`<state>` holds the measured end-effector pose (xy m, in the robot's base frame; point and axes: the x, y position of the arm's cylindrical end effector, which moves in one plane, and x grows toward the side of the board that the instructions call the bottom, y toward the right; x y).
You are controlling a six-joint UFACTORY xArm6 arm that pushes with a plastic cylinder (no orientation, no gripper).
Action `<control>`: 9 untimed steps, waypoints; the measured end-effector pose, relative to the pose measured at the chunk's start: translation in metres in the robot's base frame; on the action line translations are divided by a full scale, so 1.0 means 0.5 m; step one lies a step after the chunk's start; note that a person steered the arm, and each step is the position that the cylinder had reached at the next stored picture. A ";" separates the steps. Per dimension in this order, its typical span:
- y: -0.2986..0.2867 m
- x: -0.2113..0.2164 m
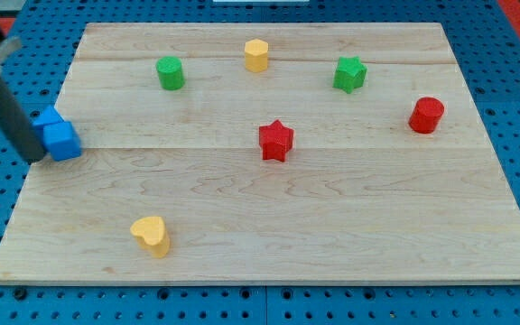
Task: Push the blue triangle on top of the blue cube
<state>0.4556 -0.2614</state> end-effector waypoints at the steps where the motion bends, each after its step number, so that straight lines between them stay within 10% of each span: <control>1: 0.014 -0.011; 9: -0.086 -0.055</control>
<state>0.4282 -0.3042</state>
